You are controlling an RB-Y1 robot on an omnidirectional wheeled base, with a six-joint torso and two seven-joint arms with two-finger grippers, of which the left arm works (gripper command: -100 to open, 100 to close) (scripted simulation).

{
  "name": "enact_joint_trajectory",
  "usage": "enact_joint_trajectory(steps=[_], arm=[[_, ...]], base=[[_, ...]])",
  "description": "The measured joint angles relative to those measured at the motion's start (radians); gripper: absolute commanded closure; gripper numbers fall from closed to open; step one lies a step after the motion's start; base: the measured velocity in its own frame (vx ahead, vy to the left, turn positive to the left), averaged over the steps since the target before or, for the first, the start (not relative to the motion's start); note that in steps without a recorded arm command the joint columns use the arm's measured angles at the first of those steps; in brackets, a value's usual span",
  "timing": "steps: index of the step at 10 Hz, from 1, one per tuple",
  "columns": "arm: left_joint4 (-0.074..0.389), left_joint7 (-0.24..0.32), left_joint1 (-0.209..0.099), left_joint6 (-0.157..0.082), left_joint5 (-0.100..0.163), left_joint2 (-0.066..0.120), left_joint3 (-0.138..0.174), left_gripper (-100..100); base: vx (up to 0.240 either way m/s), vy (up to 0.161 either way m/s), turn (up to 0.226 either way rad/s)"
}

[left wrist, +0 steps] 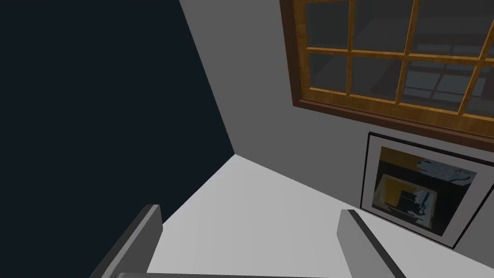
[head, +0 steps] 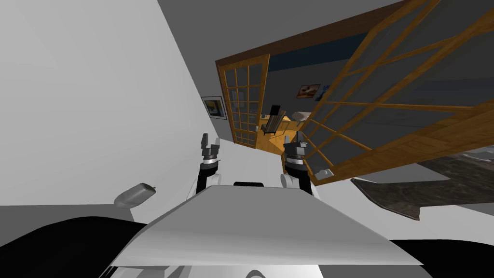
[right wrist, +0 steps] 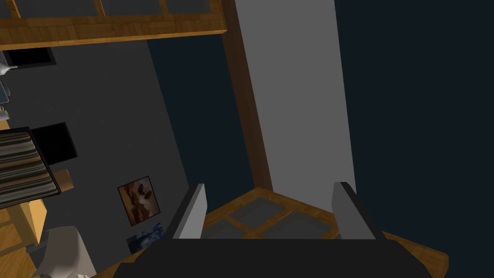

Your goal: Pull the door open

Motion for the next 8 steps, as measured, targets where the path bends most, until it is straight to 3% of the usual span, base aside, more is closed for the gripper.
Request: enact_joint_trajectory(steps=[8], arm=[[0.145, -0.144, -0.04, -0.034, -0.03, 0.048, 0.039, -100]], base=[[0.12, -0.046, -0.058]])
